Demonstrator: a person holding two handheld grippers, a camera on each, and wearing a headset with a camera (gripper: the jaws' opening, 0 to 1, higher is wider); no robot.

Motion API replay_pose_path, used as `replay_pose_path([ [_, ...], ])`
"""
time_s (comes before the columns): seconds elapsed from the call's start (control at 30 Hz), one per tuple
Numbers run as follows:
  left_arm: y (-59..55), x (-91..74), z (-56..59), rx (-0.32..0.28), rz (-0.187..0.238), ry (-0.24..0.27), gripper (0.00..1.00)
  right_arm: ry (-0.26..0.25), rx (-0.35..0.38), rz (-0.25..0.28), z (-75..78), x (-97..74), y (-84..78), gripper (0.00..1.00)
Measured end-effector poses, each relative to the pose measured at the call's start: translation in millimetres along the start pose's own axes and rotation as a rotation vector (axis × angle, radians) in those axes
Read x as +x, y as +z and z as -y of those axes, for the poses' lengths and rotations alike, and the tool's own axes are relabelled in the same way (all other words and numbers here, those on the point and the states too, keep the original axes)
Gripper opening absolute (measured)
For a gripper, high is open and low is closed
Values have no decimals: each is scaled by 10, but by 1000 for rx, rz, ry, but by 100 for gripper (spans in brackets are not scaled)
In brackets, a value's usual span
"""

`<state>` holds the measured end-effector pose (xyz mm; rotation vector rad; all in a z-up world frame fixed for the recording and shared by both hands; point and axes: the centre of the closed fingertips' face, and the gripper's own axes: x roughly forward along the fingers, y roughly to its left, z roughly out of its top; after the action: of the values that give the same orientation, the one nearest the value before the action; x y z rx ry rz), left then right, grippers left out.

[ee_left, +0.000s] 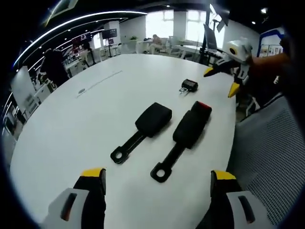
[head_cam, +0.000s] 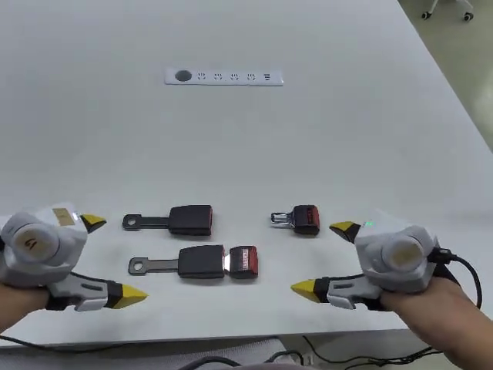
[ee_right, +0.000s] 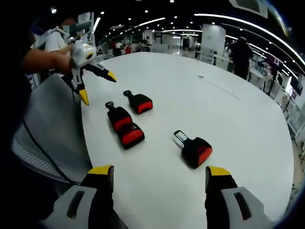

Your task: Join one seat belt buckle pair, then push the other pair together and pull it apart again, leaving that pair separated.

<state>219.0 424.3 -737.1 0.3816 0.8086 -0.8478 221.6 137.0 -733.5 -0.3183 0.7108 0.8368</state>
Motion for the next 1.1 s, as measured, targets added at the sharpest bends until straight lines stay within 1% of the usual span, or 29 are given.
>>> replay_pose_path([
  [0.07, -58, -26, 11, -30, 8, 15, 94, -11, 17, 0, 2, -26, -35, 83],
  [0.13, -125, -34, 20, -55, 14, 29, 98, -18, 25, 0, -45, -105, -19, 87],
  [0.2, -168, -49, 42, -72, 17, 40, 100, -24, 41, 4, -52, -131, -32, 90],
  [0.23, -175, -52, 45, -74, 17, 42, 100, -25, 42, 5, -53, -131, -32, 93],
  [0.3, -180, -60, 111, -81, 17, 51, 100, -29, 46, 13, -67, -138, -28, 98],
  [0.33, -204, -86, 100, -91, 23, 57, 100, -31, 46, 12, -73, -139, -28, 99],
  [0.4, -201, -107, 95, -100, 31, 61, 100, -29, 40, 9, -73, -125, -39, 99],
  [0.47, -174, -134, 87, -117, 42, 64, 100, -34, 37, 13, -58, -121, -24, 99],
  [0.5, -157, -149, 74, -124, 49, 65, 100, -35, 47, 20, -58, -141, 13, 99],
  [0.57, -177, -152, 17, -131, 54, 73, 100, -39, 56, 32, -38, -136, 43, 99],
  [0.67, -170, -163, -42, -154, 60, 78, 100, -39, 60, 34, -29, -115, 52, 99],
  [0.7, -167, -165, -49, -156, 63, 79, 100, -39, 59, 34, -19, -101, 45, 99],
  [0.77, -153, -157, -27, -153, 62, 80, 100, -41, 62, 38, -21, -112, 69, 99],
  [0.87, -165, -154, -58, -159, 64, 80, 100, -43, 70, 38, -8, -90, 59, 99],
  [0.97, -189, -150, -85, -167, 62, 84, 100, -60, 65, 39, 14, -88, 70, 99],
  [1.03, -197, -148, -109, -158, 74, 86, 100, -62, 69, 33, 27, -70, 56, 99],
  [1.1, -162, -153, -87, -159, 85, 83, 100, -62, 66, 34, 14, -76, 72, 99],
])
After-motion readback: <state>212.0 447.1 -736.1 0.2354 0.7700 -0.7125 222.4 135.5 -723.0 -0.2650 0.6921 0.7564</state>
